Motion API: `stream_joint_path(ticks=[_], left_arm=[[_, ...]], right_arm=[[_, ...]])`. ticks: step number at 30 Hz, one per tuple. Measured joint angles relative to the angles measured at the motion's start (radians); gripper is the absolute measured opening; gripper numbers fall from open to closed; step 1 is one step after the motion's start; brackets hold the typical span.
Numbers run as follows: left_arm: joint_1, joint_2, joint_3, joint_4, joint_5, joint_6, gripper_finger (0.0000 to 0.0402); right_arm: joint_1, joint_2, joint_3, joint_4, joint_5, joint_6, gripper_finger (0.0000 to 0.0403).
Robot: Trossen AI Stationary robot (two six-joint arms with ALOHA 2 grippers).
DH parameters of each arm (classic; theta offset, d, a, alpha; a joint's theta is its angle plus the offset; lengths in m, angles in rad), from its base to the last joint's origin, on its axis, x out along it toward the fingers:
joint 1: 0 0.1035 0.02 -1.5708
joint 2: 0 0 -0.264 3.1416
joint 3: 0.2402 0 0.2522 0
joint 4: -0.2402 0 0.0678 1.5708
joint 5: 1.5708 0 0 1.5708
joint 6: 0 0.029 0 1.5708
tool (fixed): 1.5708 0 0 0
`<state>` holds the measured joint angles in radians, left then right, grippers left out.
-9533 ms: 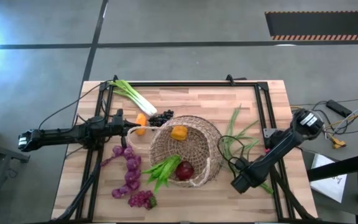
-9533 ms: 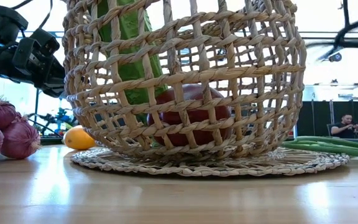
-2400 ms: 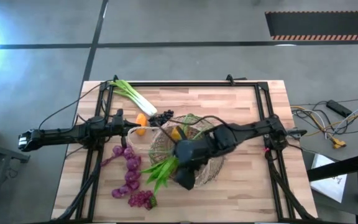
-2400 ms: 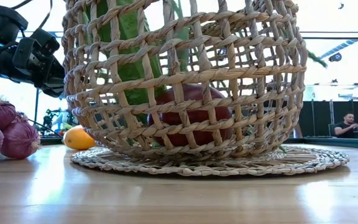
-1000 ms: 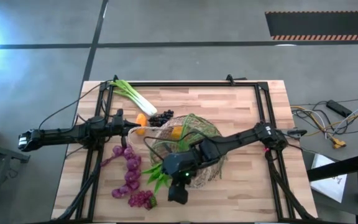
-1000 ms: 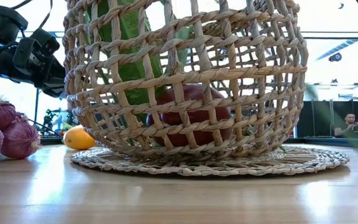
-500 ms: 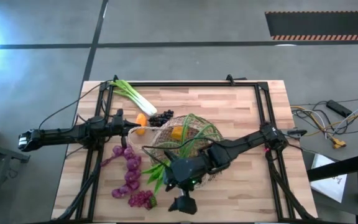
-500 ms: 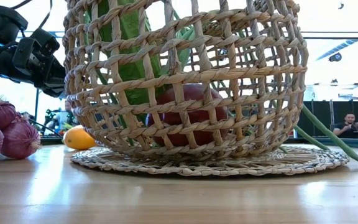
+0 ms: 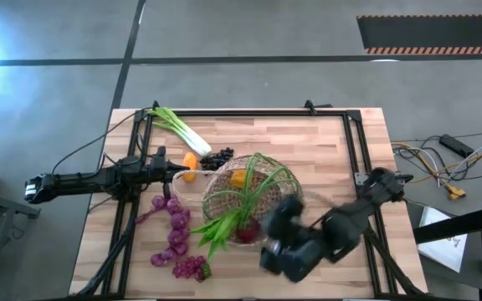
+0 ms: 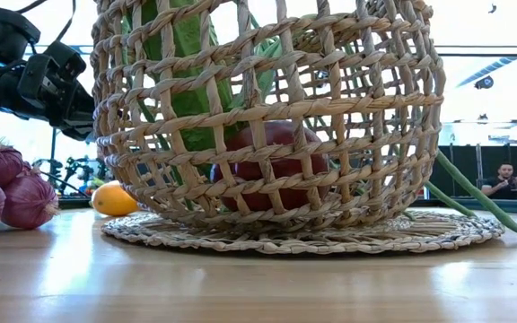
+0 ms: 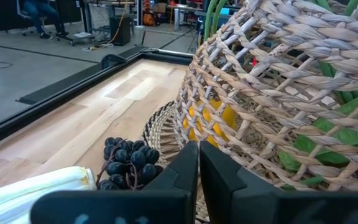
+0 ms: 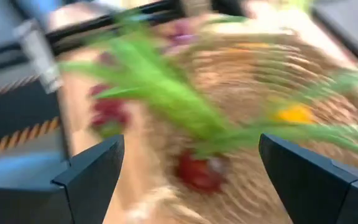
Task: Build produce basket
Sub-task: Put the string beans into the basket
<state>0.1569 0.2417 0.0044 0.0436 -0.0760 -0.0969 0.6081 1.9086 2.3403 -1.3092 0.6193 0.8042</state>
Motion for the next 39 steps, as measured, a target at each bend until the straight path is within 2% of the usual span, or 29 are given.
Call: stream_joint_path(ticks=[3,5,8,11,18,21,26,33,39], left_arm=[[0.0,0.0,0.0,0.0,0.0,0.0,0.0],[0.0,0.0,0.0,0.0,0.0,0.0,0.0],[0.0,0.0,0.0,-0.001,0.0,0.0,0.0],[0.0,-0.001,0.0,-0.001,0.0,0.0,0.0],[0.0,0.005,0.0,0.0,-0.001,0.0,0.0],[0.0,0.006,0.0,0.0,-0.002,0.0,0.0],[0.0,0.006,0.0,0.0,-0.002,0.0,0.0],[0.0,0.006,0.0,0.0,-0.002,0.0,0.0],[0.0,0.006,0.0,0.0,-0.003,0.0,0.0]], right_arm=[[0.007,-0.046,0.004,-0.195,0.091,0.233,0.0364],[0.007,-0.062,0.004,-0.273,0.121,0.332,0.0364],[0.005,-0.088,-0.028,-0.25,0.109,0.331,0.0364],[-0.032,-0.104,-0.054,-0.262,0.044,0.39,0.0364],[-0.104,-0.121,-0.255,-0.264,-0.206,0.416,0.0363],[-0.127,-0.133,-0.322,-0.26,-0.23,0.406,0.0361],[-0.139,-0.174,-0.355,-0.26,-0.223,0.362,0.0326],[-0.138,-0.243,-0.321,-0.263,-0.133,0.365,0.0267],[-0.151,-0.278,-0.392,-0.262,-0.202,0.406,0.0215]])
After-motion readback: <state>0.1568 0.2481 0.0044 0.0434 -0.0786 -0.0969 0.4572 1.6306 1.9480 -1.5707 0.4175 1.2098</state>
